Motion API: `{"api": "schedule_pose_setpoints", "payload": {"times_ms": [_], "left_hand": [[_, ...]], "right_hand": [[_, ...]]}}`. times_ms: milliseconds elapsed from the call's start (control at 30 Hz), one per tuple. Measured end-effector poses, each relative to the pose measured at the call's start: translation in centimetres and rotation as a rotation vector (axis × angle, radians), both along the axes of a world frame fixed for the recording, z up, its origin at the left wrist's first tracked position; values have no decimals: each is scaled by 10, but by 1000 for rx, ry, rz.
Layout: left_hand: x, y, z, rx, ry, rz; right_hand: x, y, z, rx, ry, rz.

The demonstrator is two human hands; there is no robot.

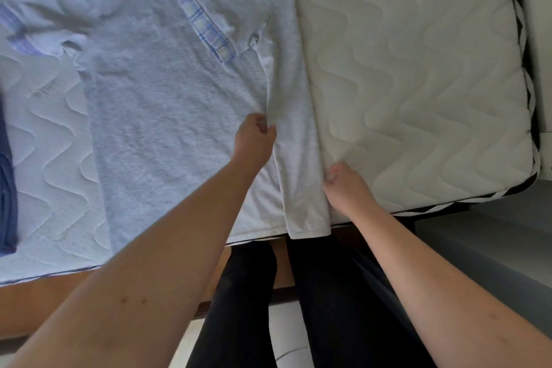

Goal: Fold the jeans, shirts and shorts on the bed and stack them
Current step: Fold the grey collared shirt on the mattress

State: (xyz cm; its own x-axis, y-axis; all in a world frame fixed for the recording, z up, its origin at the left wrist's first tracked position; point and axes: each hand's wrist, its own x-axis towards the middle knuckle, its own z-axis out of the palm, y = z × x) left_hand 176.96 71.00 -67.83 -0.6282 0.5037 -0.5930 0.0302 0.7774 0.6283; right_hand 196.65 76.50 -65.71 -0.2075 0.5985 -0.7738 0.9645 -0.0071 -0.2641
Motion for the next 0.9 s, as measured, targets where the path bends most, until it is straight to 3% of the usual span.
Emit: {"api": "schedule_pose_setpoints", "payload": {"times_ms": [133, 367, 633, 900], "left_hand": [[-34, 49, -1, 63, -142, 103], [-73, 111, -2, 139, -368, 397], [-98, 124, -9, 188, -345, 496], [-112, 124, -14, 94, -137, 347]], "right_hand": [[-43, 32, -9, 69, 239, -140], [-91, 80, -34, 154, 326, -146], [-131, 126, -46, 211, 340, -150], [-162, 154, -49, 220, 358, -116]]}}
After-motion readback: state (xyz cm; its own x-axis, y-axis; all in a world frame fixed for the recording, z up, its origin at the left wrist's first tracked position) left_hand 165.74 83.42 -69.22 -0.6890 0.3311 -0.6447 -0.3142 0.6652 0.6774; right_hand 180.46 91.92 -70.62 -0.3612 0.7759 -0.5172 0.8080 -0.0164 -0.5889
